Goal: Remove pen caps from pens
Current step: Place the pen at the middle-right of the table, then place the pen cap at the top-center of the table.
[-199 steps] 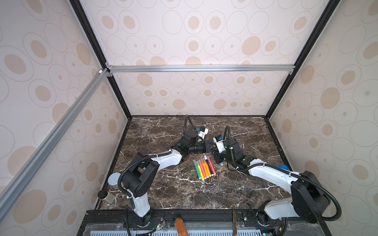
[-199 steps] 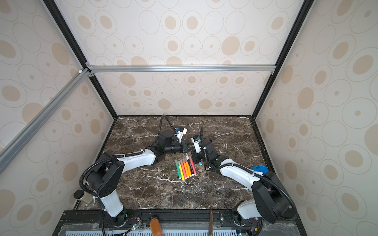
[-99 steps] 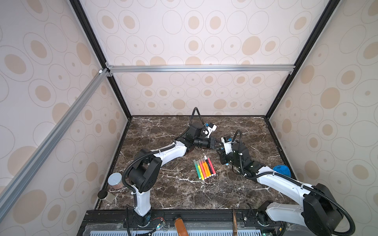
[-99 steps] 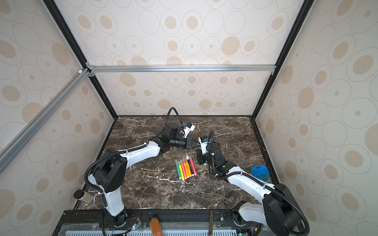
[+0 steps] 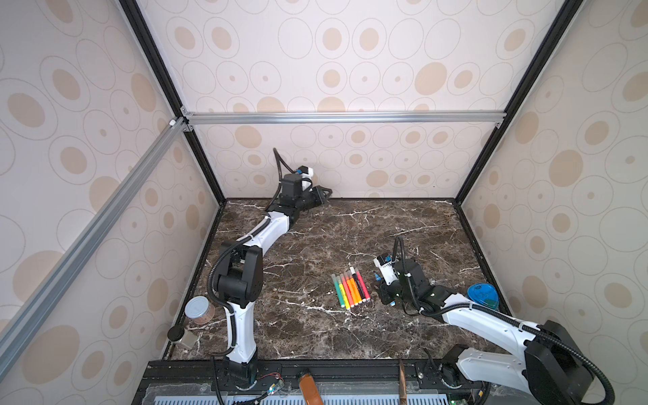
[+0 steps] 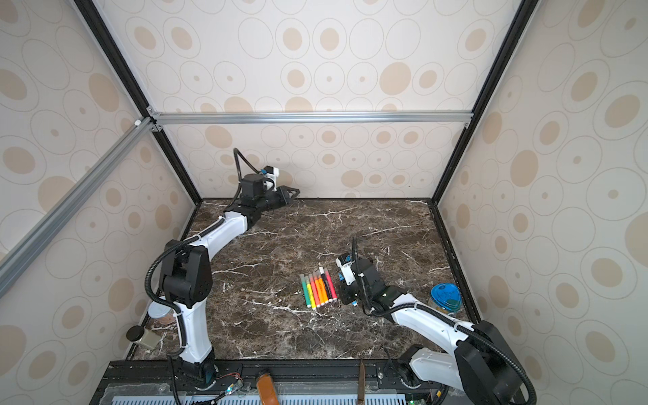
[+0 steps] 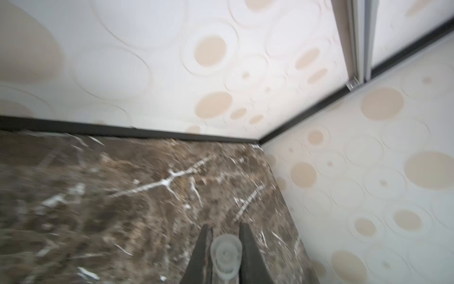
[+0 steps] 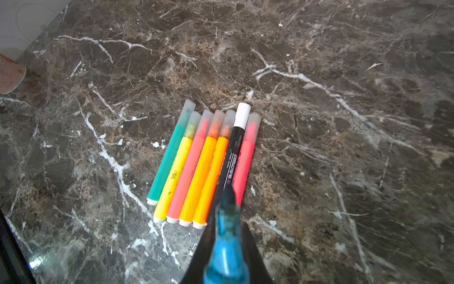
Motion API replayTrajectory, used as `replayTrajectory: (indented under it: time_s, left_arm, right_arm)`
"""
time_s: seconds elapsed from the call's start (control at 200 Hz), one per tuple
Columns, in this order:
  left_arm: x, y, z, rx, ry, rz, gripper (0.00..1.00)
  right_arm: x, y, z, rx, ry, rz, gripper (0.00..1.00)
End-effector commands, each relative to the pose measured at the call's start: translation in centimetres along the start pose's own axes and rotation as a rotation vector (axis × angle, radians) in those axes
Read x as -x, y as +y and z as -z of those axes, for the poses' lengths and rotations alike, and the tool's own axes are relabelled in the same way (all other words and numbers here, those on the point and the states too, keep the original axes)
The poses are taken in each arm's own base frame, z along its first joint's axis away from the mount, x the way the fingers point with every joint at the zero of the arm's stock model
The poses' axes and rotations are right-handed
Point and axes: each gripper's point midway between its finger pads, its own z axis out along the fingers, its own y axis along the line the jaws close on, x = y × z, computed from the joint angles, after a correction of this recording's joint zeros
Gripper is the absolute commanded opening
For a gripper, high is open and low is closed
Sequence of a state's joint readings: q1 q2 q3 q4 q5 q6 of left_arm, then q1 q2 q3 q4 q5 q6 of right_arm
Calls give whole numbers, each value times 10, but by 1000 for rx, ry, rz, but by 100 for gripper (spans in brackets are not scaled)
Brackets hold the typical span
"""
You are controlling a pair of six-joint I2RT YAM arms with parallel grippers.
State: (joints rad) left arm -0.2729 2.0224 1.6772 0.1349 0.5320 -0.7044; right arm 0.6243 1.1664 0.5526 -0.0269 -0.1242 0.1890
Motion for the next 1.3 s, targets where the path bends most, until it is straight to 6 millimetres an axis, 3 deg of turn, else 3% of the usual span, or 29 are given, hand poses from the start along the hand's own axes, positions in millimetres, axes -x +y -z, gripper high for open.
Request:
replayTrajectory:
  time_s: [0.0,0.095,0.255,0.425,0.56,0.69,0.895,1.296]
  left_arm:
    - [-8,-32,-11,-25,11,-74,0]
    - [-15,-19,-9,10,35,-69,0]
    - [-39,12,5,99,106,-69,0]
    - [-67,70,35,327,210,-95,0]
    - [-90,107,52,401,286,-72,0]
    - [-110,138,59,487,345,-65,0]
    - [-126,162,50,508,391,-36,1]
    - [-147,192,36,553,449,-23,7]
  right_arm:
    - [8,4,6,10,-25,0,0]
    - [20,-5,6,-47,-49,-15,0]
    - [26,-43,-8,-181,73,-91,0]
    - [30,-81,-24,-278,196,-151,0]
    - [33,-98,-34,-333,249,-136,0]
    - [22,-113,-45,-384,338,-133,0]
    - [13,-130,-59,-439,394,-150,0]
    - [-1,-138,-77,-434,448,-179,22]
